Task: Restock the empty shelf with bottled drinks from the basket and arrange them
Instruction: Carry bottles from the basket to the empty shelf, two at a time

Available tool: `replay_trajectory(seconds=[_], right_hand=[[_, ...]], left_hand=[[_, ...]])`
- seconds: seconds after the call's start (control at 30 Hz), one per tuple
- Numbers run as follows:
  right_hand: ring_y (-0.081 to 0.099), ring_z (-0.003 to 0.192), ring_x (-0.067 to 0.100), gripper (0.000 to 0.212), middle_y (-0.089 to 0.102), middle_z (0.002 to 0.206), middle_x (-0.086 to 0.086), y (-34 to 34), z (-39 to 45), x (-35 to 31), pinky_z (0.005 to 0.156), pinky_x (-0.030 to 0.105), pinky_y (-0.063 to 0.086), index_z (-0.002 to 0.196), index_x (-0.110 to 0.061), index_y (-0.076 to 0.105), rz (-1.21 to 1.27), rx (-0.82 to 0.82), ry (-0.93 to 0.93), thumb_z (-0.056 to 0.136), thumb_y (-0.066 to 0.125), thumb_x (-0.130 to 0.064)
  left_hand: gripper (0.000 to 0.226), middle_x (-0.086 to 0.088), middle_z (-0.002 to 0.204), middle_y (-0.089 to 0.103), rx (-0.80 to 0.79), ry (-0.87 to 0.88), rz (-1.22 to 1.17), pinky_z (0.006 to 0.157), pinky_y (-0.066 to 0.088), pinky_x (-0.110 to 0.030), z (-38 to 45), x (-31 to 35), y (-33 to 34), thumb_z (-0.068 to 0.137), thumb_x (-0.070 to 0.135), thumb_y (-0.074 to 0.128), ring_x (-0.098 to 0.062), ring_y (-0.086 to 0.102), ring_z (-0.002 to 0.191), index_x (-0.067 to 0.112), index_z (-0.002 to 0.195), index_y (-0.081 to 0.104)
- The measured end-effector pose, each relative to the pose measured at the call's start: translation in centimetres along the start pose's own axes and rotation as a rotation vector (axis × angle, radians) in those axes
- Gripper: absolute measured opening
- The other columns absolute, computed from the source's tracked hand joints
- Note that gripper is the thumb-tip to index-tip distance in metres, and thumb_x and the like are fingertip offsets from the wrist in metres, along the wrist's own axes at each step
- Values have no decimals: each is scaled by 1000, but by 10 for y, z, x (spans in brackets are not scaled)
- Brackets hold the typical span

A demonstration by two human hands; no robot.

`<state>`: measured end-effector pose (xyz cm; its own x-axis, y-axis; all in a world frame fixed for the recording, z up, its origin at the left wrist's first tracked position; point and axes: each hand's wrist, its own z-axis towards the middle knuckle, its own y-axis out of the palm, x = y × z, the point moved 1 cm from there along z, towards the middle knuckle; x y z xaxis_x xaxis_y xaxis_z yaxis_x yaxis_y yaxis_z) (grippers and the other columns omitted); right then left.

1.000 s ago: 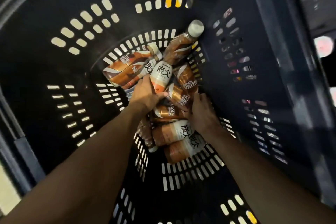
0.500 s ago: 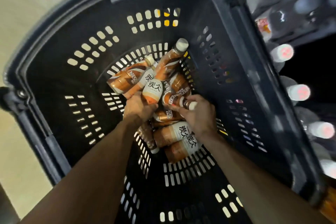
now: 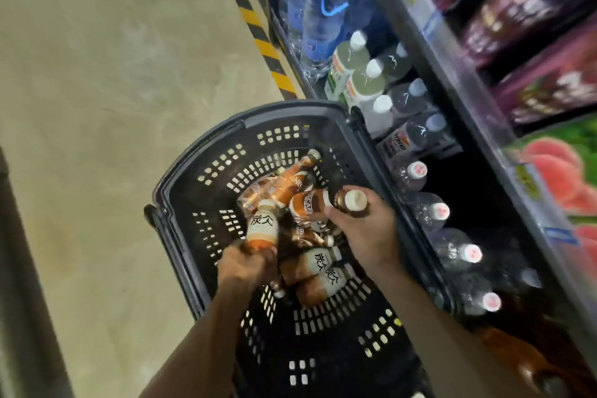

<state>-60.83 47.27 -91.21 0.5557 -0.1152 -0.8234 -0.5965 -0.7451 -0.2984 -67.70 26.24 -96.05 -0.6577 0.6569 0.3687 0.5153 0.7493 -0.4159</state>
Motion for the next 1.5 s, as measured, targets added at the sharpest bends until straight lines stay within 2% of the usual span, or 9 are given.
replay_trajectory(seconds=[0.2,0.33,0.4,0.57,0.77,0.93,1.07,1.27,1.5], right_hand=[[73,97,12,27,79,97,-6,-19,-30,-77,91,37,57,104,-20,73,80,-65,-25,81,87,-21],[72,85,3,16,78,87,-9,-36,-50,-136,77,17,52,97,-16,74,132,-78,-86,84,84,-13],[68,78,-1,17,77,81,-13,-44,-59,-168,71,10,49,97,-13,74,159,-84,-124,83,83,-7],[64,71,8,14,73,75,-6,-67,-82,-269,67,20,51,85,-21,75,184,-95,-235,82,84,-11],[69,80,9,30,76,91,7,-102,-125,-414,72,18,55,108,-1,70,302,-123,-360,80,80,5],[70,80,8,24,78,91,0,-140,-175,-524,71,17,53,106,-15,75,258,-95,-547,84,82,-8],[66,68,5,16,73,75,-10,-172,-222,-593,65,19,51,102,-16,76,256,-106,-655,88,80,-11],[64,65,2,13,77,77,-2,-210,-296,-656,63,15,50,92,-14,76,240,45,-797,84,82,-6],[63,71,9,13,77,84,10,-254,-385,-677,68,31,54,92,-14,78,192,309,-820,81,85,-15]], left_hand=[[44,0,96,76,31,164,-94,86,59,-51,-57,24,-41,66,36,82,-24,73,92,23,107,69],[46,-3,101,73,4,268,-280,81,59,-32,-114,83,-72,79,6,83,-16,70,88,12,120,63],[55,-3,104,73,-8,303,-347,86,59,-38,-138,107,-88,77,4,84,-19,71,92,10,126,61],[46,11,84,74,-3,447,-448,63,53,-12,-212,174,-132,74,-3,84,4,68,70,18,109,64],[68,2,101,76,3,615,-510,82,58,-30,-322,250,-197,66,8,93,-11,74,86,13,127,62],[55,1,103,73,62,815,-533,62,53,-12,-427,305,-255,72,6,87,2,70,78,19,120,63],[54,4,105,70,70,960,-540,60,51,-10,-506,335,-295,72,11,89,3,68,82,27,115,61],[54,4,108,69,29,1142,-496,72,49,-18,-580,360,-331,67,14,93,-7,66,96,36,105,61],[59,10,112,68,-183,1324,-351,77,52,-20,-635,379,-347,70,21,91,-1,66,95,34,118,58]])
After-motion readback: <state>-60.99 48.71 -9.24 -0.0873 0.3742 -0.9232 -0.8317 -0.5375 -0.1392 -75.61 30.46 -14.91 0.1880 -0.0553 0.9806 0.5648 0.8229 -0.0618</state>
